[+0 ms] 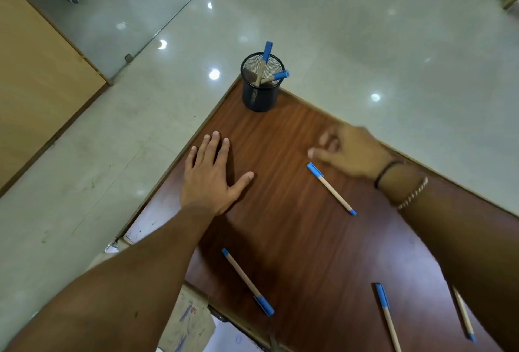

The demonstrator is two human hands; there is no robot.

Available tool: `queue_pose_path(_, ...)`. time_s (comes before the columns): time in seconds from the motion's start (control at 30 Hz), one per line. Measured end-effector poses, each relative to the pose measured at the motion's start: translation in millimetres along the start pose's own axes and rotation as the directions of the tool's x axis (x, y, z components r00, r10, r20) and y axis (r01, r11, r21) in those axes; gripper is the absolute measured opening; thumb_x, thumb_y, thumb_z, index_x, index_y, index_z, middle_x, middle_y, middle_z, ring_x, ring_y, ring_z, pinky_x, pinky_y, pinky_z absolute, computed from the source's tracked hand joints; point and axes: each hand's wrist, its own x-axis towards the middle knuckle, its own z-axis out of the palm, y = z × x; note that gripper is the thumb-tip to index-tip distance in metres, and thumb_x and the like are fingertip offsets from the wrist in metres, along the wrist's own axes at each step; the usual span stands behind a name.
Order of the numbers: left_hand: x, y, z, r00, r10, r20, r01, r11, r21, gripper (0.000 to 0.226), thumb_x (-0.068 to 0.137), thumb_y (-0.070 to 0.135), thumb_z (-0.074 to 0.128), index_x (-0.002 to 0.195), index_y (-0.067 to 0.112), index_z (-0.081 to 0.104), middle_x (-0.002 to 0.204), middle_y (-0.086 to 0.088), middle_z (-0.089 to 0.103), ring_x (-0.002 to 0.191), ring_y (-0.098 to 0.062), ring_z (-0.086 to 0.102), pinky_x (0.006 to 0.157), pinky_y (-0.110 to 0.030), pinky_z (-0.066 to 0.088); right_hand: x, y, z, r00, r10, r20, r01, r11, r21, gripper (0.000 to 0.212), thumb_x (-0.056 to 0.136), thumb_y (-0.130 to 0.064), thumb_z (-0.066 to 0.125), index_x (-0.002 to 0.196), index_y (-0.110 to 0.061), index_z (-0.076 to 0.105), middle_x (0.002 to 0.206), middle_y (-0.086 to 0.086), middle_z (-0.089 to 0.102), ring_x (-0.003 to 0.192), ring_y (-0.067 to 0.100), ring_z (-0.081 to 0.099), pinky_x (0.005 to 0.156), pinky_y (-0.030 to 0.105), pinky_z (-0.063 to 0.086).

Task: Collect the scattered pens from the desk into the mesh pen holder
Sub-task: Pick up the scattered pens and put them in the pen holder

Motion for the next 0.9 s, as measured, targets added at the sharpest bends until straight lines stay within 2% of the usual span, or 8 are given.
queue_pose_path(0.13,-0.6,0.7,0.9,1.000,0.001,-0.009,-0.001,1.000,0.004,0.099,0.091,0.084,0.027,0.164,0.018,0.022,0.174,-0.008,0.017,0.162,-0.024,0.008,0.129,-0.046,0.005,-37.4,20.1,42.9,0.998,0.040,0.041,-0.042,0.998,0.041,0.045,0.076,-0.046,0.084,0.109,-0.019,0.069,0.083,-0.003,0.070,0.074,0.016,0.065,0.072,0.033,0.054)
queue_pose_path(0.23,-0.7,0.9,-0.4,1.000,0.002,-0.011,-0.002,1.000,0.007,0.098,0.091,0.083,0.027,0.164,0.018,0.023,0.174,-0.008,0.018,0.162,-0.024,0.009,0.129,-0.047,0.006,-38.0,7.2,53.4,1.000,-0.008,-0.004,0.009,0.999,0.041,0.025,0.082,-0.028,0.079,0.104,-0.020,0.072,0.083,-0.004,0.070,0.076,0.017,0.065,0.078,0.041,0.057)
queue_pose_path(0.37,-1.7,0.5,-0.8,1.000,-0.007,0.005,0.007,1.000,0.017,0.095,0.093,0.081,0.027,0.164,0.017,0.023,0.175,-0.008,0.016,0.162,-0.024,0.008,0.130,-0.048,0.008,-73.8,-45.1,68.9,0.995,-0.095,0.009,0.091,0.976,0.198,0.017,0.075,-0.024,0.078,0.091,-0.023,0.073,0.071,-0.011,0.063,0.061,0.006,0.057,0.070,0.032,0.057)
queue_pose_path(0.47,-2.3,1.5,-1.9,1.000,-0.005,-0.002,0.005,1.000,0.014,0.093,0.094,0.078,0.029,0.164,0.016,0.024,0.174,-0.009,0.017,0.162,-0.024,0.009,0.129,-0.049,0.009,-126.7,-81.6,92.7,0.982,-0.146,0.119,0.103,0.946,0.307,0.021,0.071,-0.028,0.080,0.089,-0.023,0.071,0.066,-0.012,0.060,0.054,0.003,0.054,0.059,0.026,0.053)
queue_pose_path(0.6,-0.6,2.5,-3.4,1.000,-0.014,0.015,0.014,1.000,0.018,0.093,0.094,0.079,0.028,0.164,0.018,0.021,0.175,-0.008,0.014,0.162,-0.024,0.006,0.130,-0.049,0.007,-169.2,-98.1,133.9,0.959,-0.154,0.239,0.076,0.948,0.308,0.022,0.077,-0.029,0.078,0.090,-0.022,0.062,0.084,-0.010,0.060,0.071,0.007,0.056,0.062,0.023,0.049)
queue_pose_path(0.7,0.0,2.3,-3.0,1.000,-0.020,0.024,0.019,1.000,0.020,0.094,0.094,0.079,0.028,0.164,0.018,0.021,0.175,-0.008,0.014,0.162,-0.024,0.006,0.130,-0.049,0.006,-179.1,-95.6,157.3,0.942,-0.210,0.260,0.163,0.968,0.193,0.022,0.088,-0.026,0.071,0.103,-0.017,0.056,0.103,0.001,0.061,0.087,0.023,0.063,0.074,0.040,0.055)
queue_pose_path(0.83,1.3,1.8,-1.0,0.999,-0.023,0.023,0.023,0.999,0.027,0.093,0.094,0.080,0.027,0.164,0.019,0.021,0.175,-0.007,0.014,0.162,-0.024,0.006,0.130,-0.049,0.007,-171.1,-90.7,157.8,0.941,-0.272,0.200,0.248,0.959,0.140,0.016,0.089,-0.018,0.068,0.101,-0.010,0.062,0.092,0.006,0.065,0.080,0.028,0.066,0.069,0.046,0.055)
queue_pose_path(0.9,0.7,1.5,-0.4,0.999,-0.025,0.020,0.024,1.000,0.020,0.093,0.094,0.079,0.028,0.164,0.018,0.021,0.175,-0.008,0.014,0.162,-0.024,0.006,0.130,-0.049,0.007,-153.4,-89.9,139.2,0.969,-0.199,0.148,0.158,0.955,0.251,0.018,0.084,-0.018,0.074,0.100,-0.012,0.068,0.076,-0.001,0.064,0.067,0.016,0.063,0.065,0.043,0.055)
